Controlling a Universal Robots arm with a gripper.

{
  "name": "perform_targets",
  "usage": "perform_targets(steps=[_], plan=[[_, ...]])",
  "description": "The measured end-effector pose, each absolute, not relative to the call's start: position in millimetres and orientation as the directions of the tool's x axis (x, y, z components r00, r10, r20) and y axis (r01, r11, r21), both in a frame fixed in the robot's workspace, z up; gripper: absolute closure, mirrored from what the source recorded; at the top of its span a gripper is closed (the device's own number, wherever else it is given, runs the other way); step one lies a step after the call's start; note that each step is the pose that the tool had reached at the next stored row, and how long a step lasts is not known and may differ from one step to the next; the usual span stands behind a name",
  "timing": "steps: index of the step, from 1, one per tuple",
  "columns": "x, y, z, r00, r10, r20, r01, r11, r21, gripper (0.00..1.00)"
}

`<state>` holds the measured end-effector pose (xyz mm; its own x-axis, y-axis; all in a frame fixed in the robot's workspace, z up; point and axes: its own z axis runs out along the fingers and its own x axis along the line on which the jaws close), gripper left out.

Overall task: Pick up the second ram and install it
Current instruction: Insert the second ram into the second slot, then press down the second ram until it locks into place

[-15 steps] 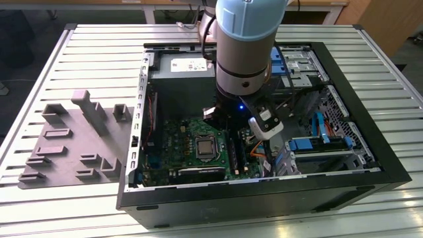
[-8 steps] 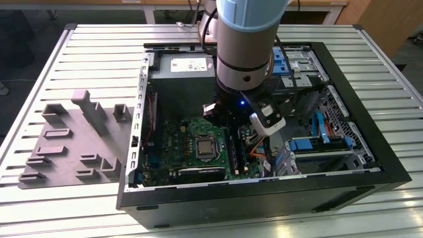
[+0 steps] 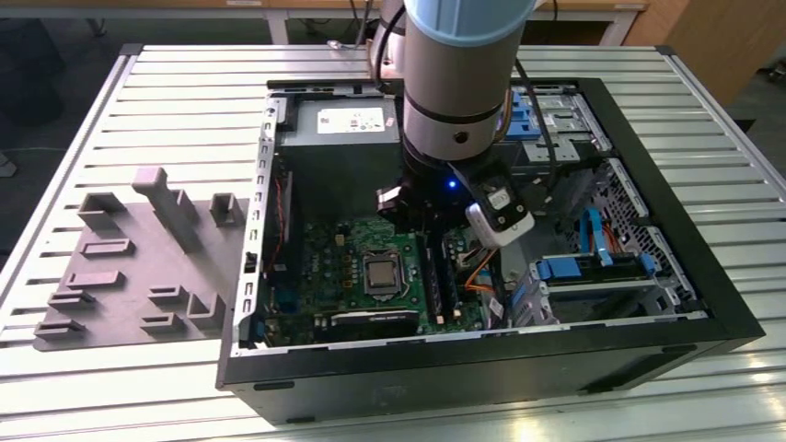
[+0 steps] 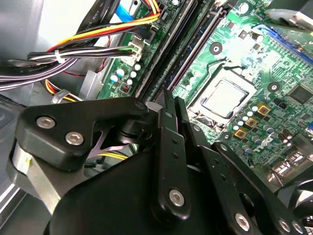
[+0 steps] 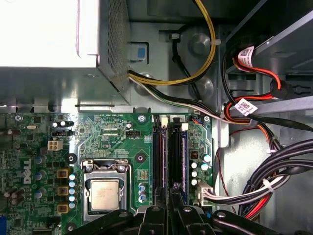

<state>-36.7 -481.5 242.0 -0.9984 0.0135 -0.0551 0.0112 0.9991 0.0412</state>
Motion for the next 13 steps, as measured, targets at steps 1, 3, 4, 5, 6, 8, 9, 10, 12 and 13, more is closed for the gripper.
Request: perform_targets(steps=[1,3,4,5,6,8,9,10,12,13], plan=[[-36.7,-481.5,242.1,-0.998,0.013,-0.055,0.011,0.999,0.041,0.82],[-36.7,-481.5,242.1,-0.998,0.013,-0.055,0.011,0.999,0.041,0.82],[-36.7,-481.5,242.1,-0.998,0.013,-0.055,0.011,0.999,0.041,0.82],[-36.7,-481.5,242.1,-0.998,0.013,-0.055,0.011,0.999,0.041,0.83],[-36.7,-481.6,242.1,-0.998,0.013,-0.055,0.011,0.999,0.041,0.83],[-36.7,-481.6,242.1,-0.998,0.013,-0.055,0.011,0.999,0.041,0.89],[-36.7,-481.5,242.1,-0.998,0.013,-0.055,0.011,0.999,0.041,0.89],[-36.7,-481.5,242.1,-0.998,0.013,-0.055,0.011,0.999,0.041,0.89],[-36.7,-481.6,242.1,-0.998,0.013,-0.055,0.011,0.999,0.041,0.89],[-36.7,-481.5,242.1,-0.998,0.013,-0.055,0.011,0.999,0.04,0.89]])
